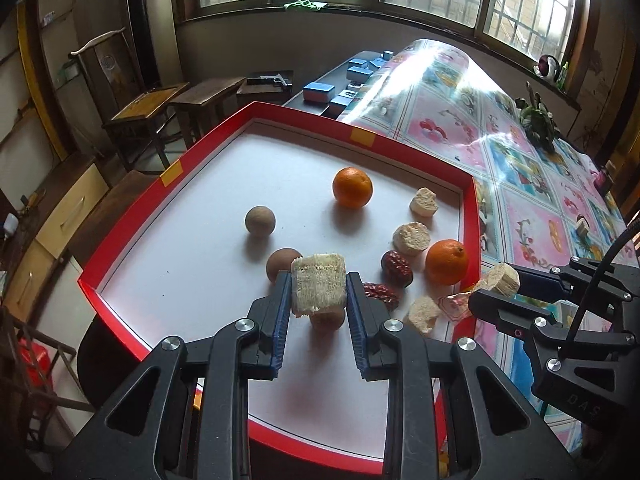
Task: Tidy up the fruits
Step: 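Carry both white pieces into the red tray and open both tools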
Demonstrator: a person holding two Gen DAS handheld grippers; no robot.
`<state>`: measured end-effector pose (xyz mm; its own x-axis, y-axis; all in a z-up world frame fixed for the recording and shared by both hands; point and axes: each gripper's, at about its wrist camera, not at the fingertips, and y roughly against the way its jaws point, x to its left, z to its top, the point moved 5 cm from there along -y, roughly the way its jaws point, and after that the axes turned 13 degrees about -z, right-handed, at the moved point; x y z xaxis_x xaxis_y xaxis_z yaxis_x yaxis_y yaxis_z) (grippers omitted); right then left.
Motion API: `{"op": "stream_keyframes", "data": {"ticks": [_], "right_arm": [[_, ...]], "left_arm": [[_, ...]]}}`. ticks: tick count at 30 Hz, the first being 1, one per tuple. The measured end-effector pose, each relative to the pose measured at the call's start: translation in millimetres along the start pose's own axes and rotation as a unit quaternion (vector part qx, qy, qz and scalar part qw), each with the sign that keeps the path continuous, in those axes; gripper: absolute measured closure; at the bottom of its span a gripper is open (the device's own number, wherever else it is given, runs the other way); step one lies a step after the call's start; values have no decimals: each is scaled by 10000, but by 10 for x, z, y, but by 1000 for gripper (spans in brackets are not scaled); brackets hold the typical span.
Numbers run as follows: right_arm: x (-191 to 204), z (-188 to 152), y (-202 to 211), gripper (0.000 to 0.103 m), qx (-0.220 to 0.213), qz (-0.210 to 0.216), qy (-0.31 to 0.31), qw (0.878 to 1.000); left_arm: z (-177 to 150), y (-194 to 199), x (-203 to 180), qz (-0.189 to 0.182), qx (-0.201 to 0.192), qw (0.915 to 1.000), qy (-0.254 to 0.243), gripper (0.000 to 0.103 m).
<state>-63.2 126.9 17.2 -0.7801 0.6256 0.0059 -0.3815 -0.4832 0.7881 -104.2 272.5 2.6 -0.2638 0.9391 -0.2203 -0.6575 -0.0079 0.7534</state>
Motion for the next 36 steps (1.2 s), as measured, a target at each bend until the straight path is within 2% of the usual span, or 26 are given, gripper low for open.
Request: {"op": "stream_keyframes", "data": {"ticks": [10,26,36], "right_arm": [[147,171,-188,74,109,66,148,9998],[304,556,-386,74,-34,-33,473,9989],[492,654,-531,74,14,256,740,9969]], "left_arm": [[-12,-58,67,-24,42,10000,66,77],[4,-86,97,-13,2,10000,92,77],[10,-101,140,96,37,9998,165,77]]}}
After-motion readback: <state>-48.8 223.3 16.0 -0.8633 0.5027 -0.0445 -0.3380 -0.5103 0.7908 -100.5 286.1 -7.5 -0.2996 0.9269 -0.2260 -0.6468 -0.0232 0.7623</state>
